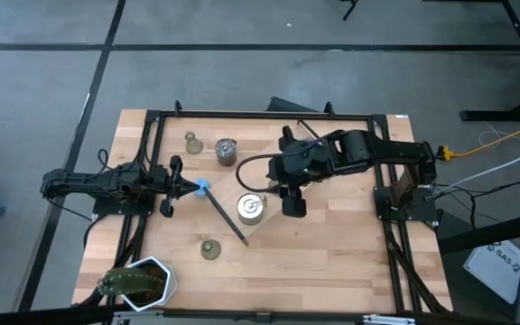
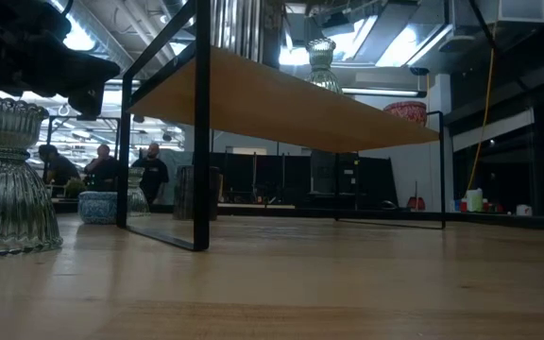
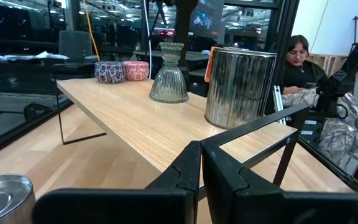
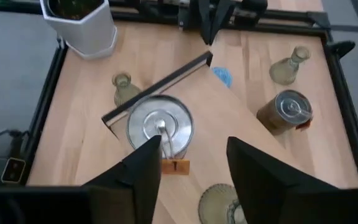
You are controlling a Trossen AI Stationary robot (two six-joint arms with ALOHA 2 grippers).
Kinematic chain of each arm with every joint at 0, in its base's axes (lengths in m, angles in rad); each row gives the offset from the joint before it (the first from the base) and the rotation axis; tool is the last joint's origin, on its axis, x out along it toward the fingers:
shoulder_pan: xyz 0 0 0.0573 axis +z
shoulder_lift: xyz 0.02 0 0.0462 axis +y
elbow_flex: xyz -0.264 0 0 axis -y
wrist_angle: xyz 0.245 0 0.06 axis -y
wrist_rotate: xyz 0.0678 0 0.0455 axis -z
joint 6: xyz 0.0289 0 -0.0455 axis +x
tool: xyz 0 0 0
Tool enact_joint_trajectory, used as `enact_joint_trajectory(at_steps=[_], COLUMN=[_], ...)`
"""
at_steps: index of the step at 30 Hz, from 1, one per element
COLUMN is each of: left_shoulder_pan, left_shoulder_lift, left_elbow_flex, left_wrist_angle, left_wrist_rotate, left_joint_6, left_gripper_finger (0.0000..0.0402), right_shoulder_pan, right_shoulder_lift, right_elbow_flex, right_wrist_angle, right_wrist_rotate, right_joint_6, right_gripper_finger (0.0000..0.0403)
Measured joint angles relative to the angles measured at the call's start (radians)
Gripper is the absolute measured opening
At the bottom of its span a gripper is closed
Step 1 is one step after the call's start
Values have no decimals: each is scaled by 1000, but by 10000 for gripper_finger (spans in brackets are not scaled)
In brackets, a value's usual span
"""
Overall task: Pick & Place candle stick holders
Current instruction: Put the silver scented candle on the shelf aligned with the other silver scented candle
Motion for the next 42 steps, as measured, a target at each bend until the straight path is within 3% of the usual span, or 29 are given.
enact_joint_trajectory(at_steps=[16,33,42], left_shoulder_pan=[0,0,0], left_shoulder_lift=[0,15,18], left_elbow_flex=[0,0,0], left_wrist_angle=[-7,1,0], left_wrist_rotate=[0,1,0], left_joint_6=[0,0,0], left_gripper_finger=[12,13,12], right_shoulder_pan=[-70,-89,-159], right_shoulder_lift=[-82,-399,-528], right_elbow_flex=[-250,-860,-1063], right_wrist_angle=[250,745,832], right_wrist_rotate=[-193,-228,-228], right_joint_6=[15,-1,-10], right_gripper_finger=[101,79,79])
